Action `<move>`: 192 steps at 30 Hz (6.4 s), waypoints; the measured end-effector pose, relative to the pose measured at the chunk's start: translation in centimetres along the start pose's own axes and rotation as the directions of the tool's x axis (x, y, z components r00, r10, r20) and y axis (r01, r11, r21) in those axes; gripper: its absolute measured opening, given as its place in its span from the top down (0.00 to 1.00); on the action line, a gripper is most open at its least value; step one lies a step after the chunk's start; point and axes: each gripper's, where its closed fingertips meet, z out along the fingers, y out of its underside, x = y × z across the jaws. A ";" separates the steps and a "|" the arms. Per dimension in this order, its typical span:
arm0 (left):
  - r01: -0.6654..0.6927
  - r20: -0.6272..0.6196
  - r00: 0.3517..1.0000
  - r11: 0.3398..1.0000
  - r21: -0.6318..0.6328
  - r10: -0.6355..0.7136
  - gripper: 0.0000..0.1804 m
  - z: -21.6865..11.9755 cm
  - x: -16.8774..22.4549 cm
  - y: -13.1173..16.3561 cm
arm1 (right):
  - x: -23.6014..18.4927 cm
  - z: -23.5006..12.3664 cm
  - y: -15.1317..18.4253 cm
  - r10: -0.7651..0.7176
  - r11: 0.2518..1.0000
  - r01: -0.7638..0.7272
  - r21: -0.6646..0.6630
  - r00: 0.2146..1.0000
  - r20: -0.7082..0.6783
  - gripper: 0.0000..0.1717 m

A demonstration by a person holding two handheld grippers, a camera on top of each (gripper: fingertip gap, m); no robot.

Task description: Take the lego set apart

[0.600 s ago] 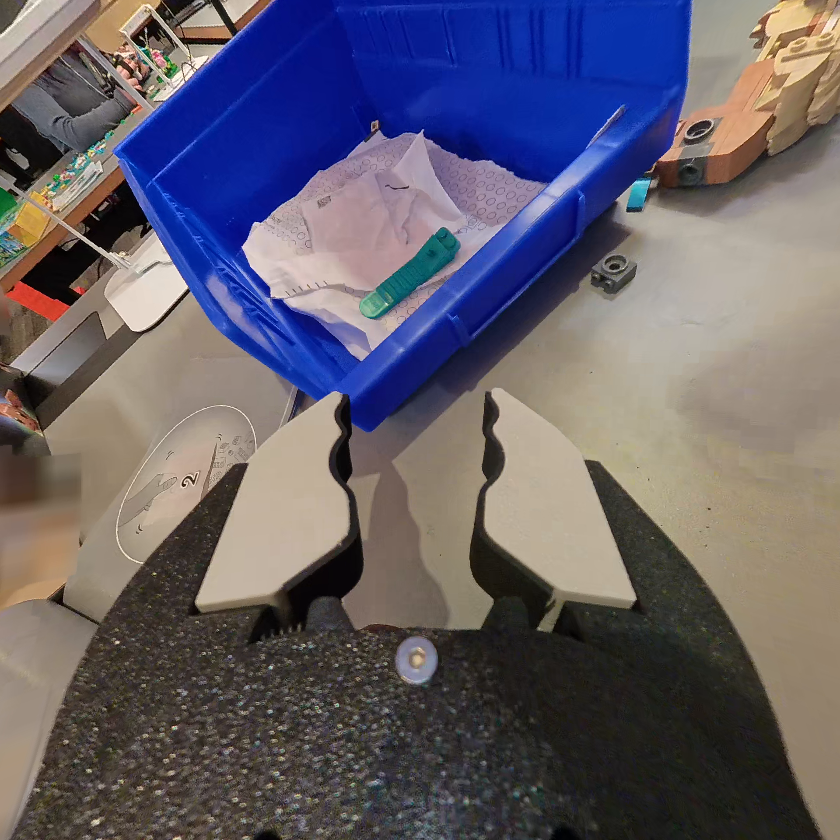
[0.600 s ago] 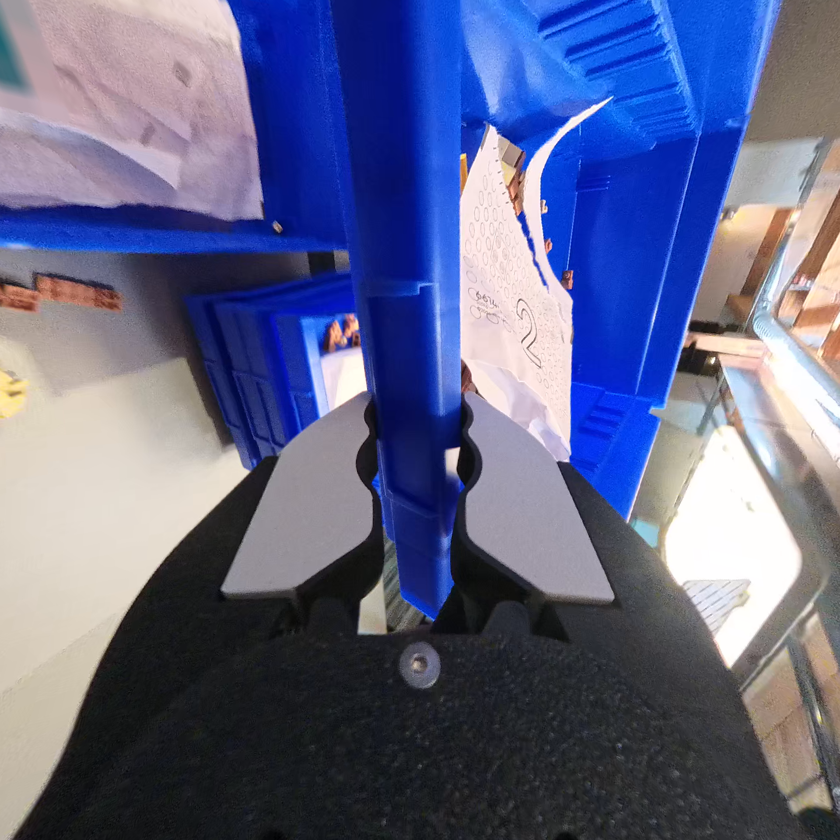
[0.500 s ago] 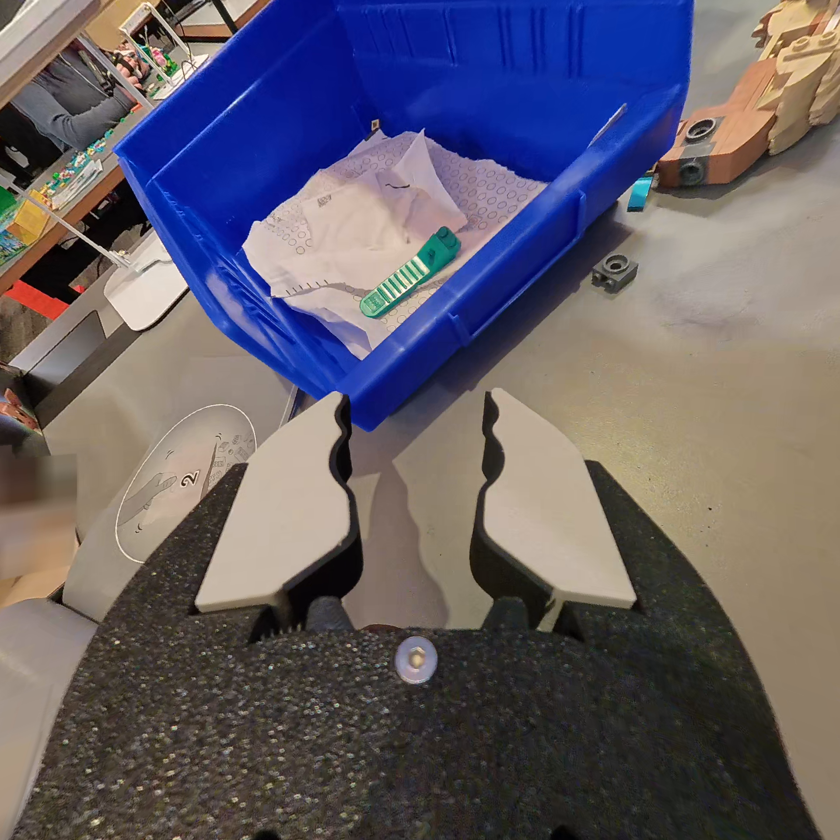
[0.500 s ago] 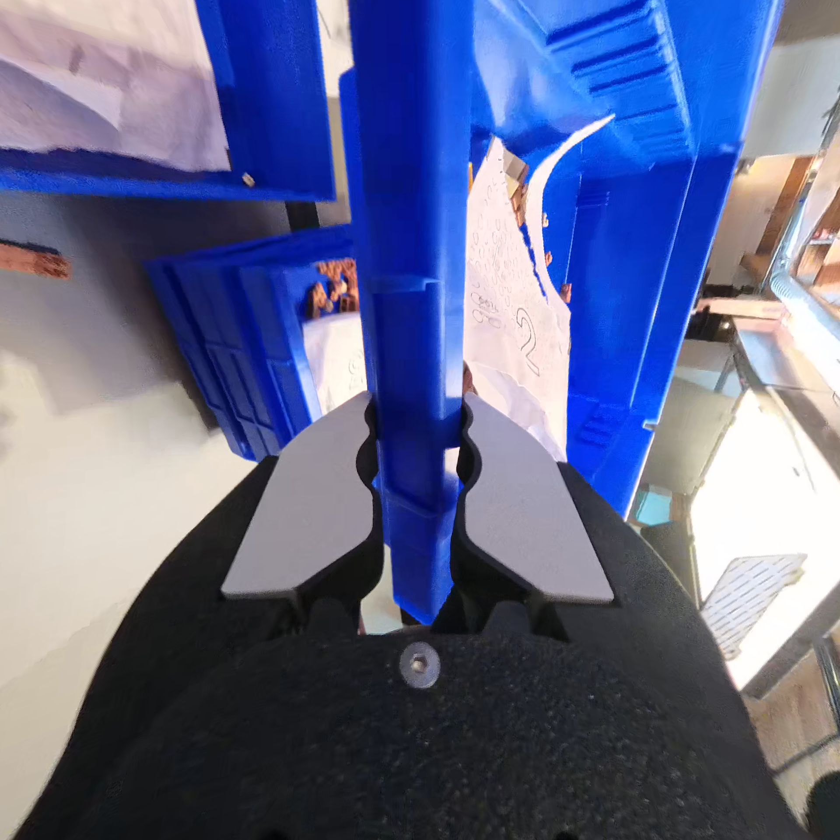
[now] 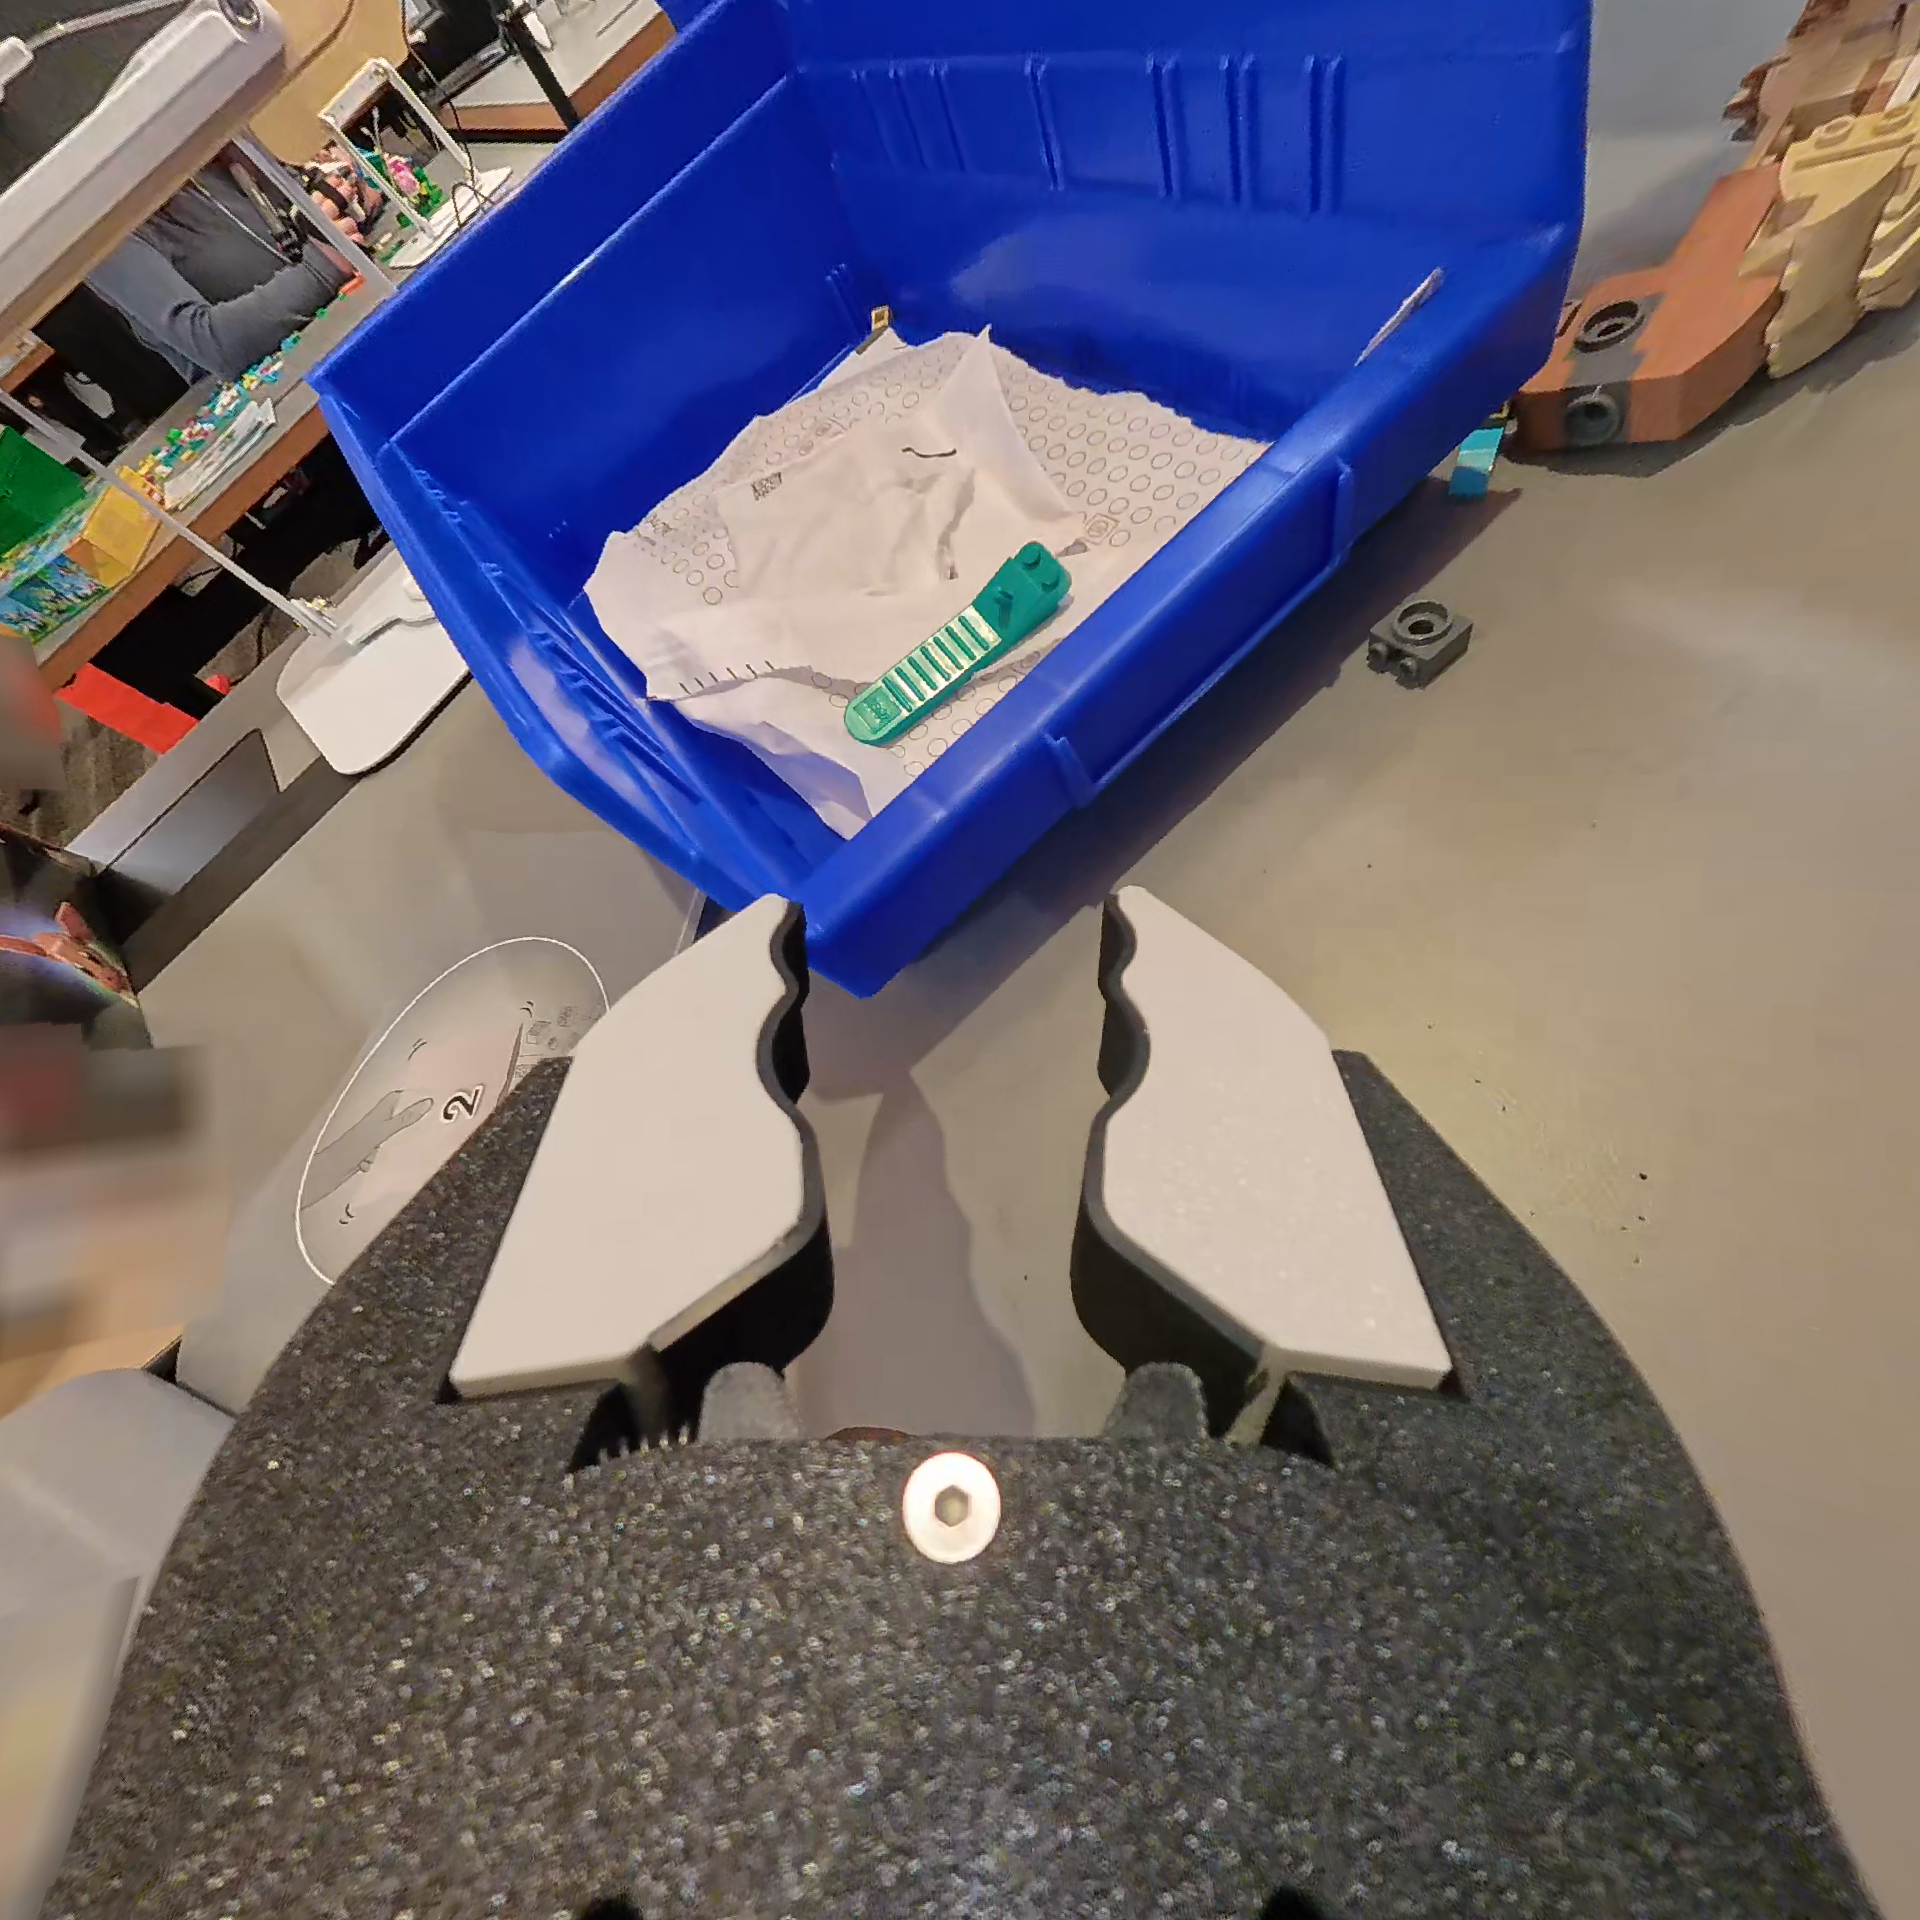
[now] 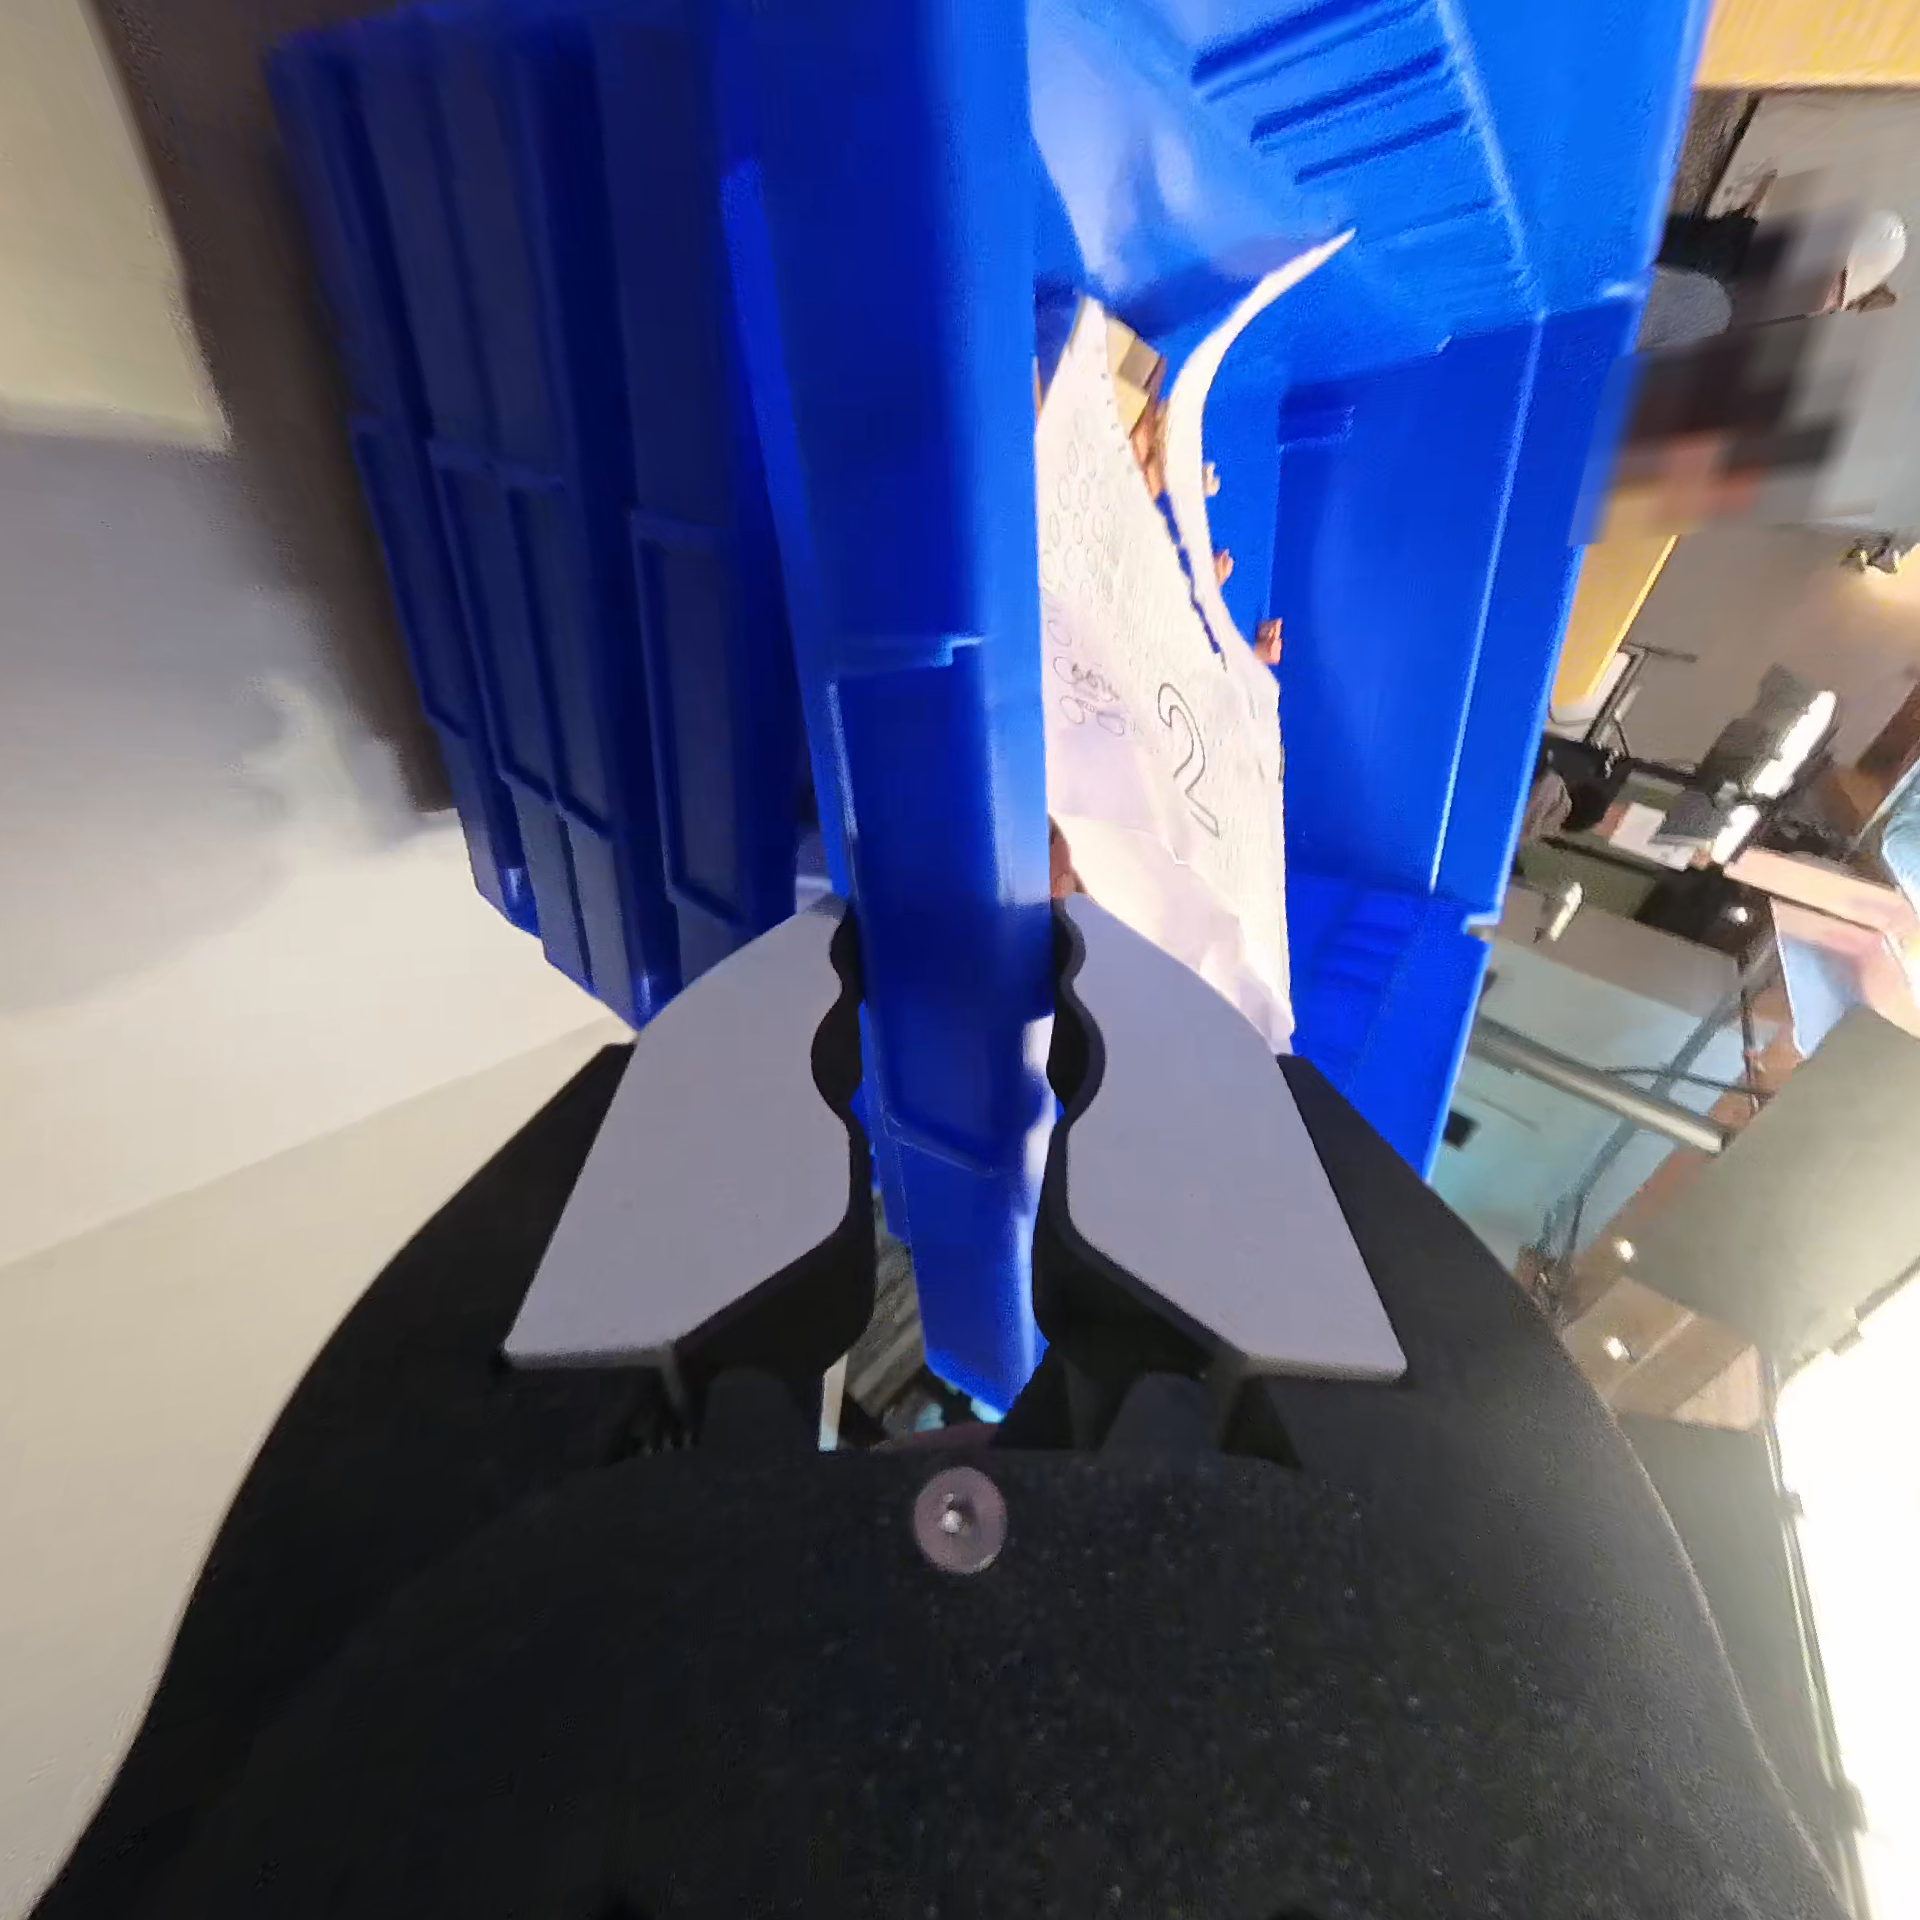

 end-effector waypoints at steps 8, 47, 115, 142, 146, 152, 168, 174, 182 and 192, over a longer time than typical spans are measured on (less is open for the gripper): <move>-0.006 -0.001 1.000 1.000 0.000 0.006 0.71 0.1 0.0 0.1 | 0.3 2.4 -0.7 0.049 0.994 -0.052 0.091 0.998 0.038 0.81; 0.230 -0.142 0.967 0.962 0.145 -0.210 0.71 -1.0 -1.2 -1.3 | -17.1 -4.2 -27.2 0.429 0.725 -0.511 0.461 0.860 0.278 0.81; 0.391 -0.156 0.919 0.886 0.249 -0.361 0.72 0.1 -11.9 -1.8 | -5.9 -2.1 -15.8 0.717 0.646 -0.757 0.100 0.646 0.262 0.96; 0.350 -0.125 0.936 0.909 0.225 -0.329 0.72 0.8 -11.0 -0.8 | -16.5 1.2 -0.9 0.907 0.410 -0.894 -0.182 0.378 0.187 0.77; 0.344 -0.126 0.938 0.908 0.238 -0.323 0.72 0.6 -11.0 -1.2 | -12.2 -1.8 -7.5 0.831 0.515 -0.857 -0.014 0.496 0.253 0.78; 0.344 -0.118 0.939 0.906 0.246 -0.324 0.72 0.4 -11.2 -1.3 | -9.7 -2.1 -21.4 0.546 0.764 -0.633 0.128 0.739 0.394 0.79; 0.382 -0.118 0.924 0.891 0.246 -0.363 0.72 0.1 -12.5 -1.1 | -8.2 13.3 -30.9 0.473 0.822 -0.564 -0.086 0.590 0.654 0.60; 0.383 -0.126 0.924 0.891 0.243 -0.362 0.72 0.2 -12.4 -1.3 | -9.0 13.9 -32.9 0.318 0.895 -0.446 0.026 0.676 0.665 0.44; 0.386 -0.121 0.922 0.893 0.230 -0.368 0.72 0.5 -12.4 -0.9 | -9.9 15.1 -33.4 0.299 0.921 -0.390 -0.011 0.687 0.662 0.62; 0.382 -0.120 0.924 0.895 0.229 -0.364 0.72 0.5 -12.3 -0.8 | -8.5 14.7 -32.5 0.318 0.906 -0.421 0.041 0.742 0.590 1.00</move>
